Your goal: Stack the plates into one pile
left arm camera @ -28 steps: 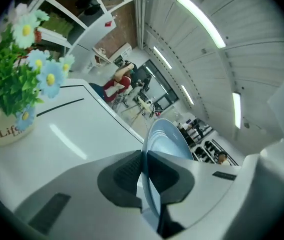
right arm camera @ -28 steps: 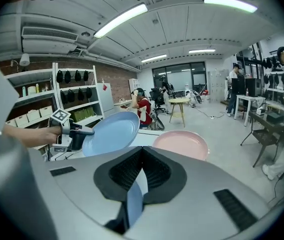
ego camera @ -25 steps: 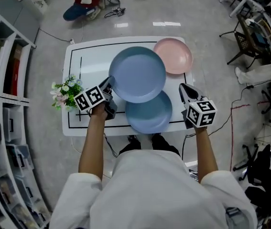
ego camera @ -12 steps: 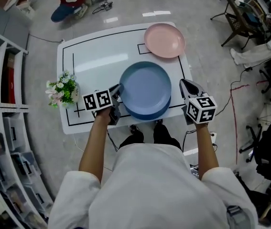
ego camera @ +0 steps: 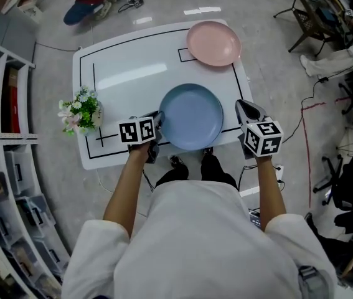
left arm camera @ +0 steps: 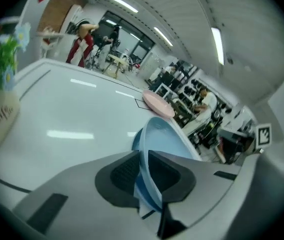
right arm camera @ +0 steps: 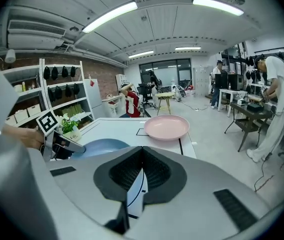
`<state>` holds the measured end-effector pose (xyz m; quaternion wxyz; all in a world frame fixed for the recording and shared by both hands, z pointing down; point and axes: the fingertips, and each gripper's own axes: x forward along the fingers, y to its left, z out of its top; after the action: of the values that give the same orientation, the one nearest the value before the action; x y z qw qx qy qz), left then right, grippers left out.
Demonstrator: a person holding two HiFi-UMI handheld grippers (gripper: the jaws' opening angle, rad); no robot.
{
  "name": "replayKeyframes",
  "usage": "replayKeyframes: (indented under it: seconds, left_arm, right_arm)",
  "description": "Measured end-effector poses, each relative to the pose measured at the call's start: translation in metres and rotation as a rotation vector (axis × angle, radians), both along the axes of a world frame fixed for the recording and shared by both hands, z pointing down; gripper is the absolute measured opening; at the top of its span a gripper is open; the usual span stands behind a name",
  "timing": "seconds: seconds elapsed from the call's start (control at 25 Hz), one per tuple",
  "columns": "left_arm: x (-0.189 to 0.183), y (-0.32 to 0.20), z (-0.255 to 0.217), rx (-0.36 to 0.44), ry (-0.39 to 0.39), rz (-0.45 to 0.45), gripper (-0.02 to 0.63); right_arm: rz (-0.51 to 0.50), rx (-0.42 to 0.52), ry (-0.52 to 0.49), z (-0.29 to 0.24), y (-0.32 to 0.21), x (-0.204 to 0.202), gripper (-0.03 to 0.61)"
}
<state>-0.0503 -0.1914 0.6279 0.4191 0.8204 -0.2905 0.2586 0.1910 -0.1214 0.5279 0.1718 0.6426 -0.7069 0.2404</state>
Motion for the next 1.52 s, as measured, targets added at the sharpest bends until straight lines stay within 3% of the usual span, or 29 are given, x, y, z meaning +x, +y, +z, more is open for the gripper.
replayKeyframes:
  seconds: [0.08, 0.16, 0.52, 0.76, 0.88, 1.08, 1.24, 1.52]
  left_arm:
    - [-0.003, 0.002, 0.008, 0.076, -0.136, 0.058, 0.066]
    - [-0.005, 0.001, 0.012, 0.128, -0.212, 0.090, 0.067]
    - [0.006, 0.009, 0.022, 0.218, -0.326, 0.223, 0.164]
    - [0.005, -0.021, -0.001, 0.280, -0.284, 0.127, 0.164]
    - [0.013, -0.047, -0.030, 0.363, -0.269, 0.105, 0.159]
    - [0.044, -0.092, -0.093, 0.483, -0.134, 0.053, 0.064]
    - [0.071, -0.126, -0.114, 0.497, -0.098, 0.033, 0.026]
    - [0.146, -0.161, -0.121, 0.480, 0.007, 0.085, 0.017]
  right_arm:
    - [-0.009, -0.004, 0.004, 0.001, -0.002, -0.001, 0.014]
    - [-0.015, -0.005, 0.007, 0.001, -0.005, -0.002, 0.014]
    - [-0.052, 0.000, 0.009, -0.001, -0.018, 0.000, 0.014]
    - [-0.046, 0.016, 0.024, -0.004, -0.030, 0.017, 0.014]
    - [-0.006, 0.055, 0.036, -0.014, -0.040, 0.035, 0.014]
    - [0.045, 0.107, 0.062, -0.037, -0.057, 0.073, 0.014]
    - [0.037, 0.124, 0.093, -0.049, -0.078, 0.099, 0.014]
    - [0.008, 0.140, 0.086, -0.052, -0.131, 0.147, 0.012]
